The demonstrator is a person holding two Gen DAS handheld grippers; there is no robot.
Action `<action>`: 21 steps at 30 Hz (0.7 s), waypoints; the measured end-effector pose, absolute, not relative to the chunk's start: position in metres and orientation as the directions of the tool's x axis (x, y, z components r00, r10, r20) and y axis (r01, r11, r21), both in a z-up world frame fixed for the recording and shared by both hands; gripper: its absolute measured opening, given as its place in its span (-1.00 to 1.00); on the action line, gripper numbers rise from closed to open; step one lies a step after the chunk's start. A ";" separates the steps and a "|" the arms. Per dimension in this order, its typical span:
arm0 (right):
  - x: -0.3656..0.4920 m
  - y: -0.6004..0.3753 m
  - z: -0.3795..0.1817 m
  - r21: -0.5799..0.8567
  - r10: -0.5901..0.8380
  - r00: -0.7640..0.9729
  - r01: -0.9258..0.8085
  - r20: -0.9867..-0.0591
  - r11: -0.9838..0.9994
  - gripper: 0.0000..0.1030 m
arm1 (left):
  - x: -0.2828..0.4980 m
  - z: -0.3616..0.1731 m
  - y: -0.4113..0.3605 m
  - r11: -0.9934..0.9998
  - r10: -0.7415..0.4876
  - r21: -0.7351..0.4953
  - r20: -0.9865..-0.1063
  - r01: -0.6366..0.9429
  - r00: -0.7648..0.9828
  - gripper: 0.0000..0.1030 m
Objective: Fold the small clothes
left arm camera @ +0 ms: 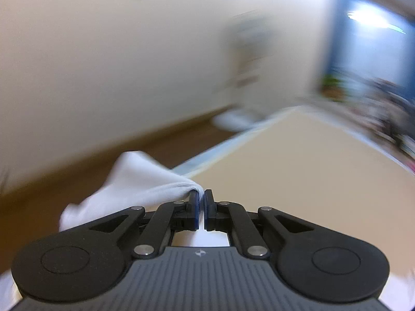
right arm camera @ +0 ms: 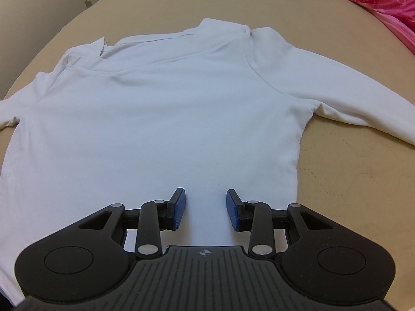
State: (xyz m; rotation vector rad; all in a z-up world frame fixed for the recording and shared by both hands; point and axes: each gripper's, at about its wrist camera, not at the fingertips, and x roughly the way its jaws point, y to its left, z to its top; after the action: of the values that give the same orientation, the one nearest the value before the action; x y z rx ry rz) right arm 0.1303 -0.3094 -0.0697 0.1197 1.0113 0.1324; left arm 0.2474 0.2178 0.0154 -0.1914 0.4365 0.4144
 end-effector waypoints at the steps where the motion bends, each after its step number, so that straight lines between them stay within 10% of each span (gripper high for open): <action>1: 0.130 -0.309 -0.071 0.164 0.167 0.526 -0.052 -0.834 0.985 -0.27 | 0.242 0.024 0.181 0.942 0.273 -0.072 -0.404 -0.328 0.873 -0.94; 3: 0.129 -0.309 -0.071 0.164 0.166 0.530 -0.051 -0.832 0.985 -0.27 | 0.223 0.030 0.100 0.995 0.017 -0.083 -0.369 -0.052 0.929 -0.91; 5: 0.128 -0.309 -0.071 0.163 0.164 0.531 -0.050 -0.831 0.985 -0.27 | 0.208 0.016 0.032 0.949 -0.315 -0.150 -0.460 0.277 0.830 -0.49; 7: 0.127 -0.310 -0.071 0.163 0.163 0.534 -0.048 -0.830 0.986 -0.28 | 0.188 -0.004 -0.015 0.895 -0.423 -0.115 -0.530 0.432 0.735 -0.41; 14: 0.124 -0.328 -0.054 0.260 0.185 0.616 0.033 -0.766 0.965 -0.29 | 0.183 0.025 0.031 0.959 -0.181 0.061 -0.618 0.277 0.765 -0.41; 21: 0.148 -0.320 -0.033 0.371 0.254 0.771 -0.025 -0.584 0.928 -0.28 | 0.182 0.017 0.114 0.999 0.021 -0.011 -0.623 -0.035 0.782 -0.41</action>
State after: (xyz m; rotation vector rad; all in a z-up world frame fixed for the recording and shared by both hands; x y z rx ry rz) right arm 0.1475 -0.3203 -0.0328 0.3562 0.6769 0.1548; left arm 0.1819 0.1135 0.0171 -0.0227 0.6718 0.0304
